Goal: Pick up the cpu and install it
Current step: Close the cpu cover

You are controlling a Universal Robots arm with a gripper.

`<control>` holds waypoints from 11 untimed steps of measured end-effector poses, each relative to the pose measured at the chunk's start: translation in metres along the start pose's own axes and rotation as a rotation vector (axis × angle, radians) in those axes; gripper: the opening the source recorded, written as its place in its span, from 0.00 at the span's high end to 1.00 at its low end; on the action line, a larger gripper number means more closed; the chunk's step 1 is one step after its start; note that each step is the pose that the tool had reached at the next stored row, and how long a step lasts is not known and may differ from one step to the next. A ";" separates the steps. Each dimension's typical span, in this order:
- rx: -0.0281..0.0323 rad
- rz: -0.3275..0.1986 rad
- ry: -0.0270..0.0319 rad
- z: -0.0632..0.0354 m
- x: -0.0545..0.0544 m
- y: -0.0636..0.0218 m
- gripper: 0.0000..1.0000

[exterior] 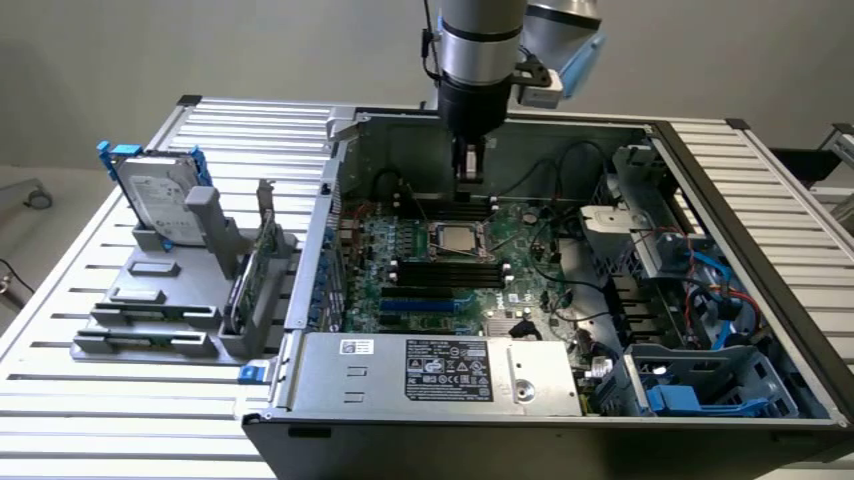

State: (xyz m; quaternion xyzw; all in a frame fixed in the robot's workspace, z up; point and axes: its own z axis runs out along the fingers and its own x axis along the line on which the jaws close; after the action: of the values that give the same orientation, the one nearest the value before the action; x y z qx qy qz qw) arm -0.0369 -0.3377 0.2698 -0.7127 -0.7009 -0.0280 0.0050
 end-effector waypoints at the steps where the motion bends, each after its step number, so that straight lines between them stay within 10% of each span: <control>1: 0.0002 0.000 0.0032 -0.0015 0.000 0.0045 0.89; 11: 0.0002 0.000 0.0125 -0.0045 -0.002 0.0503 0.89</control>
State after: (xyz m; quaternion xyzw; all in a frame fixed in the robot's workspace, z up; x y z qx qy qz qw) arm 0.0132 -0.3405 0.2759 -0.7127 -0.7007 -0.0324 0.0095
